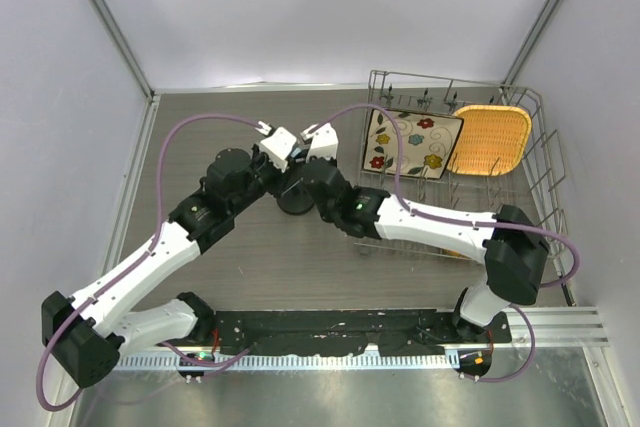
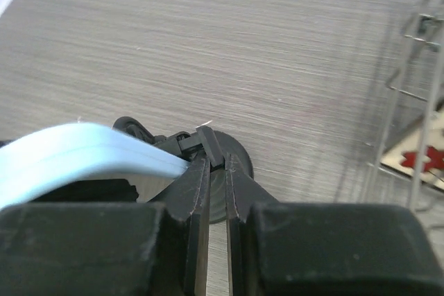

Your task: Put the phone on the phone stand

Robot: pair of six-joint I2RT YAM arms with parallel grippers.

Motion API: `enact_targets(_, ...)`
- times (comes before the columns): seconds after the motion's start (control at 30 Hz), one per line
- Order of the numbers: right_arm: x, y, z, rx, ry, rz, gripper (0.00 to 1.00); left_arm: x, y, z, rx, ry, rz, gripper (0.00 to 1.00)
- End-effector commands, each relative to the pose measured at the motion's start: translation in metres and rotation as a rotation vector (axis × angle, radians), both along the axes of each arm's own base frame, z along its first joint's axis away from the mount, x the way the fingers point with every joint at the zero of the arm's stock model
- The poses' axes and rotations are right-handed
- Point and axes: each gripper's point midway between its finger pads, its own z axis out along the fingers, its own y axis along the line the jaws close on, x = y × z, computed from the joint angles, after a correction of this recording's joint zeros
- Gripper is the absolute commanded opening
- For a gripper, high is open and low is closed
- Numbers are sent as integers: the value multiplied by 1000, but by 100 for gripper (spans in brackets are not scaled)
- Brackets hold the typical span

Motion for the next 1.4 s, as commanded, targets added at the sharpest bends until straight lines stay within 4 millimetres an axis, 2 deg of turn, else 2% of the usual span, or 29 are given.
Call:
enact_targets(0.0, -31, -27, 79, 218, -188, -283, 1, 49, 91, 37, 31, -140, 504, 0)
enact_targets(0.03, -37, -27, 80, 209, -200, -292, 1, 50, 87, 35, 25, -131, 500, 0)
enact_targets(0.1, -53, -14, 81, 231, -209, -260, 1, 51, 82, 30, 21, -112, 498, 0)
enact_targets(0.3, -81, 2, 82, 242, -236, -200, 1, 54, 68, 19, -16, -53, 464, 0)
enact_targets(0.6, -94, 5, 92, 276, -233, -128, 1, 54, 56, 14, -34, -27, 411, 0)
enact_targets(0.67, -105, 15, 98, 294, -251, -87, 1, 55, 55, 12, -34, -17, 408, 0)
enact_targets(0.8, -127, 50, 105, 345, -256, 78, 1, 57, 55, 9, -25, -6, 414, 0)
enact_targets(0.87, -135, 52, 107, 366, -254, 104, 1, 55, 54, 8, -26, -4, 409, 0)
enact_targets(1.0, -140, 47, 102, 374, -252, 126, 1, 55, 50, 8, -36, 8, 389, 0)
enact_targets(1.13, -149, 49, 95, 309, -255, 201, 3, 55, 48, 7, -30, 17, 382, 0)
enact_targets(1.2, -158, 48, 100, 306, -269, 242, 5, 55, 49, 7, -27, 18, 388, 0)
enact_targets(1.3, -172, 54, 98, 243, -273, 326, 8, 56, 47, 5, -24, 24, 380, 0)
enact_targets(1.37, -173, 51, 99, 201, -268, 345, 11, 56, 47, 5, -23, 25, 380, 0)
